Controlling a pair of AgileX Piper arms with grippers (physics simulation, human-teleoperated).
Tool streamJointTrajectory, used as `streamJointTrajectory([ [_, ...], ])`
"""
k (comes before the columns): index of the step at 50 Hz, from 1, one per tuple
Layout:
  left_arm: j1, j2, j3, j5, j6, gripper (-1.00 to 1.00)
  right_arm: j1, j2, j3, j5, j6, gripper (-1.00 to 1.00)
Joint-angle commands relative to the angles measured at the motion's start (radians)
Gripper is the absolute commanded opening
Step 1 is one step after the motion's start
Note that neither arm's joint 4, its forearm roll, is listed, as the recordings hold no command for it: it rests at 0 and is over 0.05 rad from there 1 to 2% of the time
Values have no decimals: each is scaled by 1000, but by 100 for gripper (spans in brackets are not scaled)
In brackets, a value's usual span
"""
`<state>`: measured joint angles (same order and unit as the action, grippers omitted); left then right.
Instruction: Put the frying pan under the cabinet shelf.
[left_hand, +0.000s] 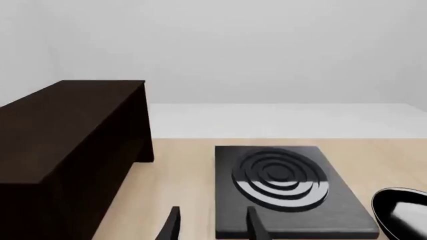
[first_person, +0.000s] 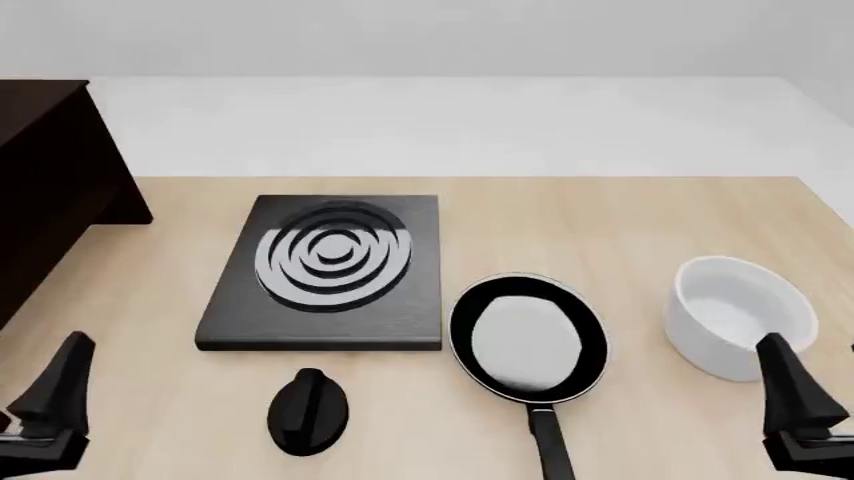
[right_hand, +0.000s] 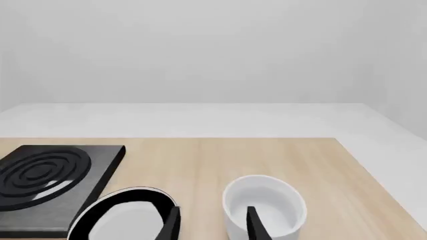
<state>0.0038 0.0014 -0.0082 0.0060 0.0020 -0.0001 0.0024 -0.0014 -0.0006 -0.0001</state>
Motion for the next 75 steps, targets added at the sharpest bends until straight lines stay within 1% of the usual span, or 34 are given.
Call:
streamJointTrajectory([
  [1,4,8,-25,10,6,100,0,5,-3,-1,0,100],
  [2,3,9,-26,10,5,100,0,5,-3,-1,0,100],
  [3,10,26,-28,10,-27,100,0,5,-3,-1,0,100],
  [4,10,33,-28,2,-17,100,0,5,-3,-1,0,100],
  [5,0,27,-26,-5,10,100,0,5,-3,-1,0,100],
  [7,8,126,-47,-87,-4,100,0,5,-3,-1,0,100],
  [13,-25,218,-73,-178,19,100,0,5,-3,-1,0,100],
  [16,-45,307,-90,-218,-3,100,0,5,-3,-1,0,100],
  [17,-49,340,-92,-235,1,100,0,5,-3,-1,0,100],
  [19,-87,344,-101,-244,32,100,0,5,-3,-1,0,100],
  [21,-82,391,-119,-270,28,100,0,5,-3,-1,0,100],
  [23,-106,403,-130,-274,32,100,0,5,-3,-1,0,100],
  [24,-120,427,-139,-289,58,100,0,5,-3,-1,0,100],
  [26,-133,466,-160,-306,68,100,0,5,-3,-1,0,100],
  [28,-157,482,-174,-314,90,100,0,5,-3,-1,0,100],
  [29,-155,504,-190,-316,78,100,0,5,-3,-1,0,100],
  [31,-186,521,-205,-318,108,100,0,5,-3,-1,0,100],
  [32,-199,542,-225,-316,102,100,0,5,-3,-1,0,100],
  [38,-287,625,-284,-324,198,100,0,5,-3,-1,0,100],
  [40,-302,633,-312,-315,202,100,0,5,-3,-1,0,100],
  [42,-334,655,-339,-311,249,100,0,5,-3,-1,0,100],
  [43,-346,662,-350,-306,258,100,0,5,-3,-1,0,100],
  [44,-356,689,-363,-310,294,100,0,5,-3,-1,0,100],
  [47,-404,710,-401,-306,333,100,0,5,-3,-1,0,100],
  [48,-406,713,-405,-307,337,100,0,5,-3,-1,0,100],
  [50,-462,726,-404,-323,407,100,0,5,-3,-1,0,100],
  [52,-486,743,-414,-331,429,100,0,5,-3,-1,0,100],
  [53,-508,759,-421,-339,453,100,0,5,-3,-1,0,100],
  [55,-524,771,-431,-345,466,100,0,5,-3,-1,0,100],
  [57,-567,787,-431,-355,514,100,0,5,-3,-1,0,100],
  [68,-672,825,-473,-354,632,100,0,5,-3,-1,0,100],
  [71,-718,840,-463,-361,698,100,0,5,-3,-1,0,100],
  [74,-754,847,-466,-349,723,100,0,5,-3,-1,0,100],
  [75,-773,857,-461,-348,750,100,0,5,-3,-1,0,100],
])
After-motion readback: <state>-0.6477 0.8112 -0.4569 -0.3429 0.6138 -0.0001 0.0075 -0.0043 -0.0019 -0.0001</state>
